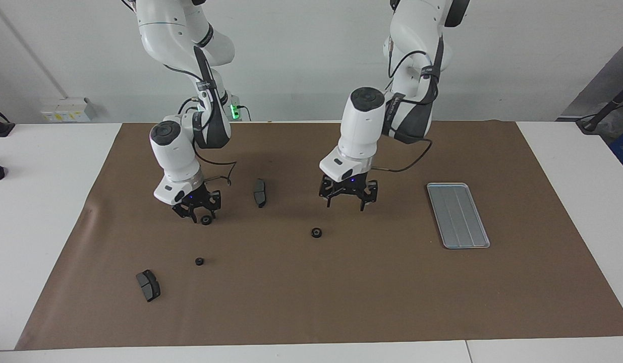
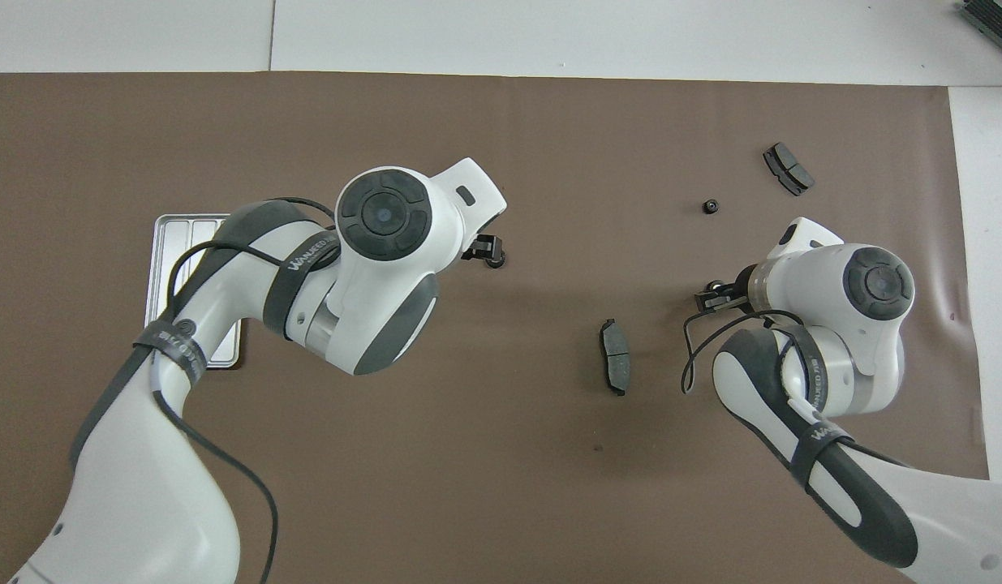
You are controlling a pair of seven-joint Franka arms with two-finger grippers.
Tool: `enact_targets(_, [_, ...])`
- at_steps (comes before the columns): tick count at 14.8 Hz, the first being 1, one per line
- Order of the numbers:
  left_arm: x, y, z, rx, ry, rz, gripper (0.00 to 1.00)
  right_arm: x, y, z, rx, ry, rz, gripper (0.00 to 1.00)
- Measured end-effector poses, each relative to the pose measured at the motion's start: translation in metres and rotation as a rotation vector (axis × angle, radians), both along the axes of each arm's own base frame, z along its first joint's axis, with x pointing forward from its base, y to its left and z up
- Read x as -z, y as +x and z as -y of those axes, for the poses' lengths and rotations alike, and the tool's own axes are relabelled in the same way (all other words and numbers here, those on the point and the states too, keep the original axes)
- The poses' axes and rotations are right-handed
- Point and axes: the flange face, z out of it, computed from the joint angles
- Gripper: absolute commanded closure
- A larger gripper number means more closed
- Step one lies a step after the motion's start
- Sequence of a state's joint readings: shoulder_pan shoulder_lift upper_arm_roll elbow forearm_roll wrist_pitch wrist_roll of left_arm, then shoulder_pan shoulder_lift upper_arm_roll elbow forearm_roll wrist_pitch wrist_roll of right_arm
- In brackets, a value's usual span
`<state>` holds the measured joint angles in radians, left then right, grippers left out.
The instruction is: Pick bearing gear from pile to tray
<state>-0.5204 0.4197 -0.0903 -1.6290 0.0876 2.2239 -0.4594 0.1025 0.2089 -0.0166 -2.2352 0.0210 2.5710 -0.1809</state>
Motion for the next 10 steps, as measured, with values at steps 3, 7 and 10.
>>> enact_targets(3, [0.042,0.006,0.033,-0.039,-0.012,0.009,0.00,0.003,-0.002,0.000,0.000,0.000,0.005,0.50])
enact_targets(7, [0.054,0.007,0.042,-0.097,-0.025,0.030,0.00,0.003,-0.002,0.000,0.000,0.001,0.019,1.00])
enact_targets(10, [0.071,-0.006,0.060,-0.142,0.001,0.042,0.00,0.001,-0.001,-0.001,0.021,0.007,0.039,1.00])
